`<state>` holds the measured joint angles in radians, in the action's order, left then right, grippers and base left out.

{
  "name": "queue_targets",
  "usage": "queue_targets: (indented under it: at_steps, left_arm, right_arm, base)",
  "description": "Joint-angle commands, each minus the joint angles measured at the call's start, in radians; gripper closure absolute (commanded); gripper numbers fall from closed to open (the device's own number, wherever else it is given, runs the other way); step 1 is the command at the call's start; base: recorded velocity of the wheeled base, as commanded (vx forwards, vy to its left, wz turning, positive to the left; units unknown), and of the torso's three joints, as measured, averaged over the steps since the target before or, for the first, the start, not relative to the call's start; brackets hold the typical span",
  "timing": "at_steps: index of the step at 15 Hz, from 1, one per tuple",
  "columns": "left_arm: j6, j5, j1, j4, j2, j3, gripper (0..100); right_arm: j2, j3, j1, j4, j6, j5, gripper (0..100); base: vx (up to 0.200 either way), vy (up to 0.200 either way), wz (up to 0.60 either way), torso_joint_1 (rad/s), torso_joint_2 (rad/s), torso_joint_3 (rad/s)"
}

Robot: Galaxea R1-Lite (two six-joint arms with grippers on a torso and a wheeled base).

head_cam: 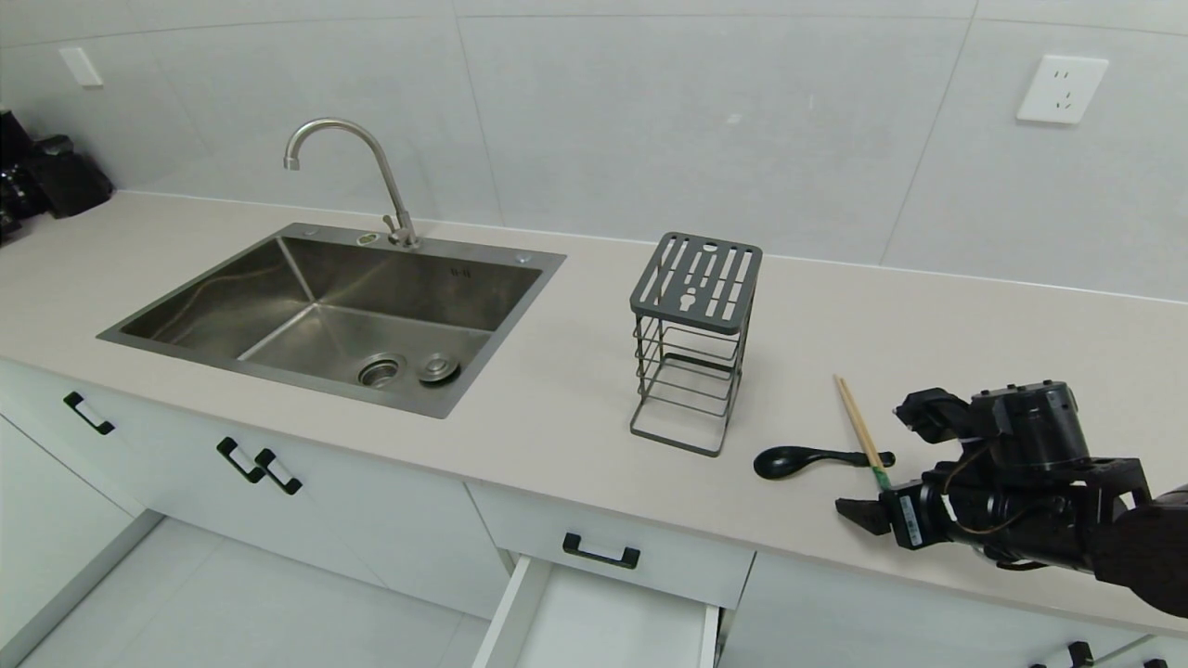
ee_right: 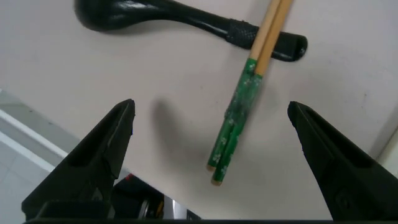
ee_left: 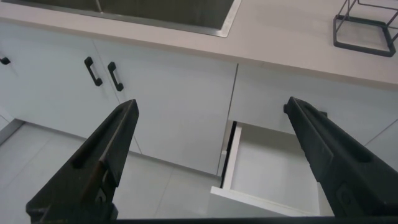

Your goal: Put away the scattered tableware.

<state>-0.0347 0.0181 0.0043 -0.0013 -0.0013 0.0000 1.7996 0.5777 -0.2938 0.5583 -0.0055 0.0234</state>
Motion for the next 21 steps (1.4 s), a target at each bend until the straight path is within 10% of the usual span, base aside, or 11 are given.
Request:
queue_targets:
  at_steps: [1,9,10,21]
  left_arm:
    - [-0.001,0.000,0.000,0.000,0.001,0.000,0]
    - [0.001,0.000,0.000,0.000,0.001,0.000,0]
    - [-0.001,0.000,0.000,0.000,0.001,0.000,0]
    - [-0.001,0.000,0.000,0.000,0.001,0.000,0]
  right_arm:
    - [0.011,0.011,-0.002,0.000,-0.001,0.020,0]
    - [0.069,0.034,-0.031,0.000,-0.001,0.030,0]
    - [0.075,0.039,-0.031,0.000,0.001,0.039,100]
    - [-0.026,0.042,0.076,-0.001,0.030,0.075,100]
  base:
    - [0.000,0.000,0.00,0.000,0.00,0.000]
    - [0.000,0.000,0.00,0.000,0.00,0.000]
    - [0.000,0.000,0.00,0.000,0.00,0.000]
    - [0.000,0.000,0.00,0.000,0.00,0.000]
